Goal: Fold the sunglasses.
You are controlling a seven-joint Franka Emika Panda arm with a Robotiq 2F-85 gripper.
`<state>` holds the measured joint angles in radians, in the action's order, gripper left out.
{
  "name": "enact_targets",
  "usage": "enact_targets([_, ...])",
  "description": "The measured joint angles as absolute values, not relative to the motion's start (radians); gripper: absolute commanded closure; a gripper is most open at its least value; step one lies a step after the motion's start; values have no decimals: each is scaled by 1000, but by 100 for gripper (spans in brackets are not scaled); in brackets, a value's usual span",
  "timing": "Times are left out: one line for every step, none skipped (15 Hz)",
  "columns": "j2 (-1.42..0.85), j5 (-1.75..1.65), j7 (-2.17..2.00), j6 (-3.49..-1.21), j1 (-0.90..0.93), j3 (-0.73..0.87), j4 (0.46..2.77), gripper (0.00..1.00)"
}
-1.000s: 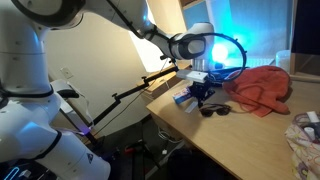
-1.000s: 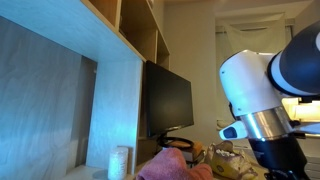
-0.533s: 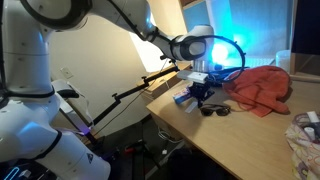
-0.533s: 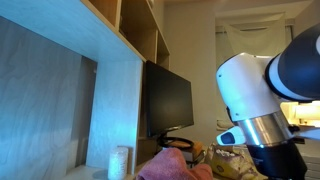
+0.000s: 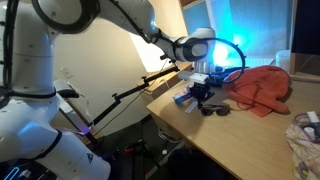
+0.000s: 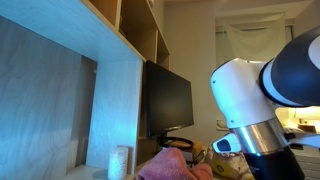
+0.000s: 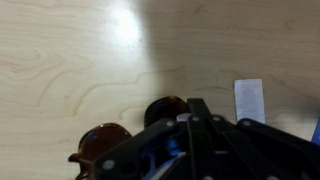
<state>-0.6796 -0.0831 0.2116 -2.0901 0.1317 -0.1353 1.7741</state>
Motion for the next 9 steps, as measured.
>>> enact_targets([-685,-83,209,-2088,133,-135,1768,100])
enact_targets([-687,-83,209,-2088,134,-135,1765,94])
enact_targets([-687,-83,209,-2088,135,-135,1763,99])
enact_targets([-683,-85,209,-2088,136,-135,1763,97])
enact_targets([-675,-89,209,-2088,136,-135,1763,100])
enact_targets([-663,-94,209,-2088,136,-135,1766,99])
enact_targets([-646,-101,209,-2088,136,-135,1771,100])
enact_targets([-624,-109,210,-2088,136,-135,1780,100])
enact_targets([-601,-115,210,-2088,137,-135,1792,100])
